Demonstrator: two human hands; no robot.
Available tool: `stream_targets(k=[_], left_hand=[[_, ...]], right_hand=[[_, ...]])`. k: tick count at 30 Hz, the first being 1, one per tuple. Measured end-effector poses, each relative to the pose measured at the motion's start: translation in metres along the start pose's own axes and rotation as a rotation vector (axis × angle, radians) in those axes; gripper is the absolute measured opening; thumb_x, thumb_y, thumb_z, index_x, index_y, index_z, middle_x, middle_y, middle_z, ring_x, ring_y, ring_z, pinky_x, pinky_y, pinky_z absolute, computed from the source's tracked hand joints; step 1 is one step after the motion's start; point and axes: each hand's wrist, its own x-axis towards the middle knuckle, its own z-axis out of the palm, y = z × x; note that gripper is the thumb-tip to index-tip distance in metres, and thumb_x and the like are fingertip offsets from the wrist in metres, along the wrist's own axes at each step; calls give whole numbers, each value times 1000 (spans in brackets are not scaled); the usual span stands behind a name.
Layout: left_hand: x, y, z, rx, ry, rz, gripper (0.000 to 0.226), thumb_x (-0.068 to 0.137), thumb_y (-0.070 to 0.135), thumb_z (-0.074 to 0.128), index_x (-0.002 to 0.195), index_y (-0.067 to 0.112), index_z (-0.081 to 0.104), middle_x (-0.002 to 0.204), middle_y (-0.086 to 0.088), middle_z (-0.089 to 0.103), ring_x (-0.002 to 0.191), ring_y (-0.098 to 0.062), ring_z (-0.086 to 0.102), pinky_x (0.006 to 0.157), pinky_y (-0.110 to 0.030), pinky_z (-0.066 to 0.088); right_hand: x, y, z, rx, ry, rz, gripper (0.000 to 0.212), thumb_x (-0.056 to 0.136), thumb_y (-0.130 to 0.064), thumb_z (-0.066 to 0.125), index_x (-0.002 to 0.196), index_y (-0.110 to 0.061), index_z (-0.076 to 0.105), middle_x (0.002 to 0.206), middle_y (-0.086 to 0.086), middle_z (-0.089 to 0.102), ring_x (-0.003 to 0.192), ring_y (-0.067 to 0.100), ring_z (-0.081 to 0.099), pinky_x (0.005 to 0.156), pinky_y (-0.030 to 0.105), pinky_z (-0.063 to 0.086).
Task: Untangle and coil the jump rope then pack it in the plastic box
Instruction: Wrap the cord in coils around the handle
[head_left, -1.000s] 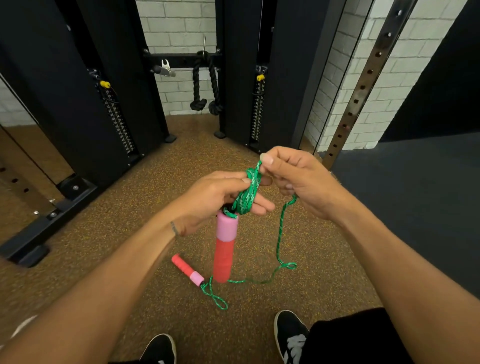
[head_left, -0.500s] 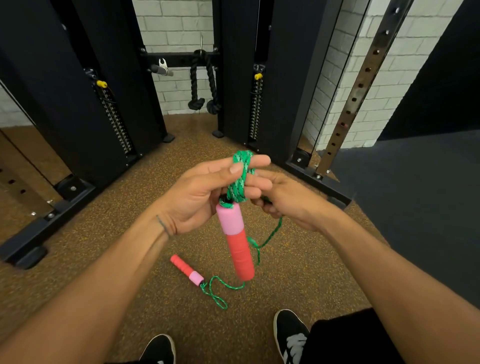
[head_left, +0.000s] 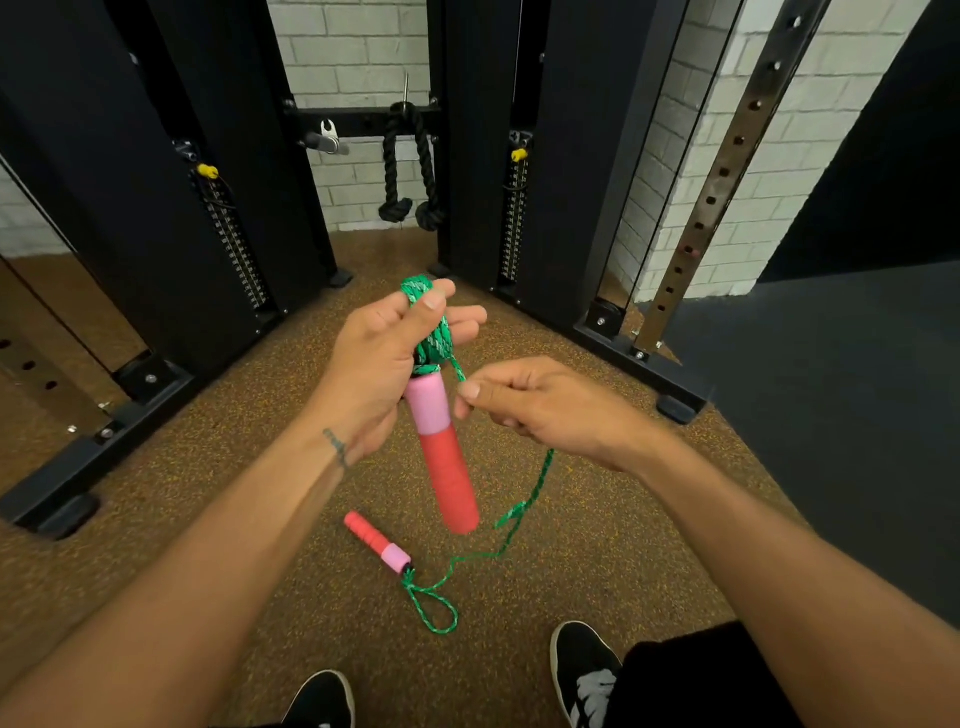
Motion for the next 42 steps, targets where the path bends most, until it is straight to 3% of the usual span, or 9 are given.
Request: stream_targets(k=[6,9,13,18,22,25,30,34,42], left_hand=[[0,-2,1,41,-38,1,39,93,26,58,131,14,57,109,-1,76,99,-8,72,75,-30,60],[1,-2,0,35,-139,-39,65,78,22,67,139,15,46,118,3,73,112,-9,67,66,-28,60],[4,-5,0,72,-145,-26,70,76,15,67,142,13,44,117,1,74,103,-7,70,66,-26,60],[8,-12,-4,143,-184,-14,66,87,-4,61,147,11,37,122,-1,70,115,-10,65,83,-22,57],[9,-13,-7,204,-218,-20,63,88,-4,61,145,13,40,118,0,71,111,-10,67,81,-20,56],[6,-12,-8,278,-357,-73,60,83,17,65,140,17,44,130,-7,66,115,-13,66,91,-24,53],[-5,-2,-5,423,-570,-154,42,88,35,52,126,17,58,111,-5,75,102,-14,71,86,-21,53],[-7,0,-2,423,-661,-174,39,87,26,58,124,13,59,105,-4,77,94,-12,72,82,-20,53],[-6,0,-3,244,-568,-153,37,88,20,56,124,14,63,101,-11,77,88,-13,72,79,-20,54]], right_hand=[[-2,-4,1,-171,4,-2,24,101,-34,53,102,-24,75,60,-33,55,59,-10,48,61,21,29],[-1,-2,0,-185,37,13,23,99,-42,53,97,-33,75,63,-24,55,62,-3,46,65,27,34],[-1,-1,0,-188,32,12,24,99,-42,54,97,-32,75,67,-28,58,65,-3,47,67,31,37],[-3,-4,-4,-168,13,32,24,101,-37,53,102,-28,75,64,-33,59,62,-10,51,64,24,33],[-3,-5,-5,-149,13,-14,22,97,-42,57,101,-32,76,96,-19,72,91,-3,63,81,31,47],[-4,-3,-13,-97,58,-65,21,92,-44,64,96,-28,77,102,-12,74,102,7,66,93,40,49],[-9,-7,-29,75,194,-205,16,93,-24,66,93,-8,70,84,3,69,81,10,63,76,26,49],[-8,-9,-28,188,237,-240,10,93,-10,64,93,0,64,74,-8,66,68,-2,62,65,13,49],[-3,-1,-28,235,315,-194,17,102,-26,51,90,-20,62,64,-16,51,51,0,40,50,15,30]])
